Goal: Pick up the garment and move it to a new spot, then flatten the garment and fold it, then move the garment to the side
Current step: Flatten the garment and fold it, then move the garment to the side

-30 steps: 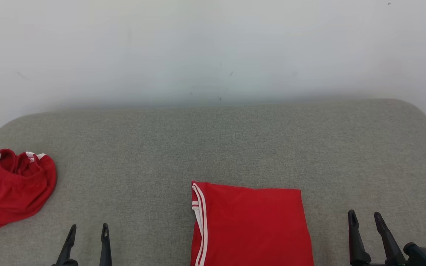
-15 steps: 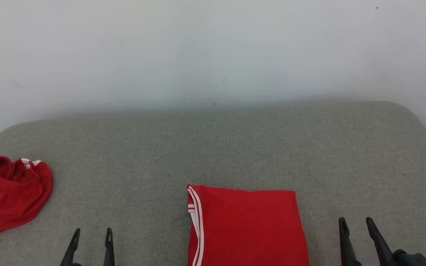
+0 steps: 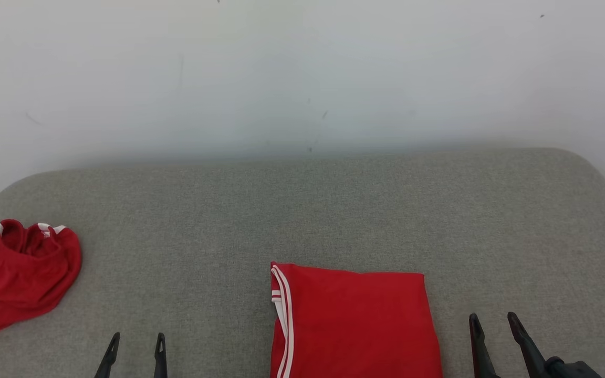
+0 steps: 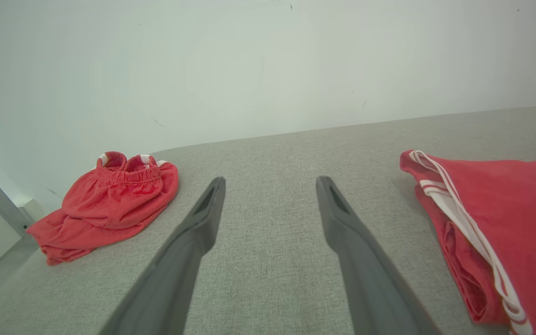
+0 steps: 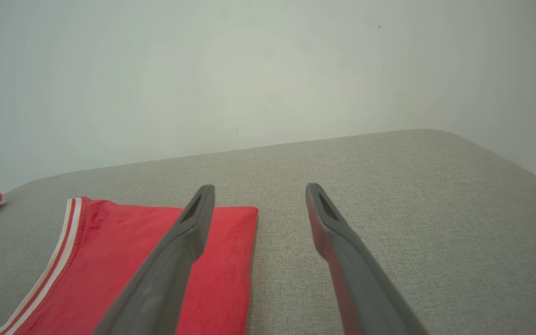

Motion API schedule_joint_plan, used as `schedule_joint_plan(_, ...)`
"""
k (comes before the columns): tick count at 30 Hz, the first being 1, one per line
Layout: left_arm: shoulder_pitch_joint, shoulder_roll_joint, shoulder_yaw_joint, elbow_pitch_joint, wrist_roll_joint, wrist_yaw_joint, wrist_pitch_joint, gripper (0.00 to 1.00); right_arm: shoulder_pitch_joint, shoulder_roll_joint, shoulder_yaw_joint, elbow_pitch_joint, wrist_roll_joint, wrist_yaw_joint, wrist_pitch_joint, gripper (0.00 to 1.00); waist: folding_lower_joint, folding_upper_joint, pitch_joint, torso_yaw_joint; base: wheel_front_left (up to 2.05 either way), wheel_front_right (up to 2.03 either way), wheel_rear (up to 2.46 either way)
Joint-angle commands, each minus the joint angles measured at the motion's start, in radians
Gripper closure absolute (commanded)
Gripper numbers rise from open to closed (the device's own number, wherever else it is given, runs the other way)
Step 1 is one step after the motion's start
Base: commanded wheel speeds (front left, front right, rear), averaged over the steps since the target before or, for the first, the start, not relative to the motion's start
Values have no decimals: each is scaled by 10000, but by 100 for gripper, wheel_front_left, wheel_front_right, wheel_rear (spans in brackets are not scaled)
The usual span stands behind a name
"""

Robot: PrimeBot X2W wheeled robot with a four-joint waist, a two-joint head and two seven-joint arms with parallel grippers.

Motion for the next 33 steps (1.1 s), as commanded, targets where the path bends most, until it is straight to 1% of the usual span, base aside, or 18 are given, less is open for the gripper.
schedule_joint_plan(1, 81, 57, -19, 26, 16, 56, -32, 0, 42, -42, 42, 8, -75, -20, -5, 0, 0, 0, 3, 17, 0, 0, 0)
schedule_joint_plan(23, 26, 245, -166, 105, -202, 183, -32, 0, -85, -100, 190, 243, -127, -20, -4, 0, 0, 0, 16, 83, 0, 0, 0)
schedule_joint_plan(28, -39, 300, -138, 149, -266, 140, -32, 0, -466, -288, 499, 759, -125, -20, -2, 0, 0, 0, 53, 88, 0, 0, 0)
schedule_joint_plan(32, -116, 274, -200, 146, -271, 137, -32, 0, -1001, -476, 714, 1656, 67, -20, 34, 0, 0, 0, 115, 186, 0, 0, 0)
schedule_joint_plan(33, -116, 274, -200, 146, -271, 137, -32, 0, -1001, -476, 714, 1656, 67, -20, 34, 0, 0, 0, 115, 186, 0, 0, 0)
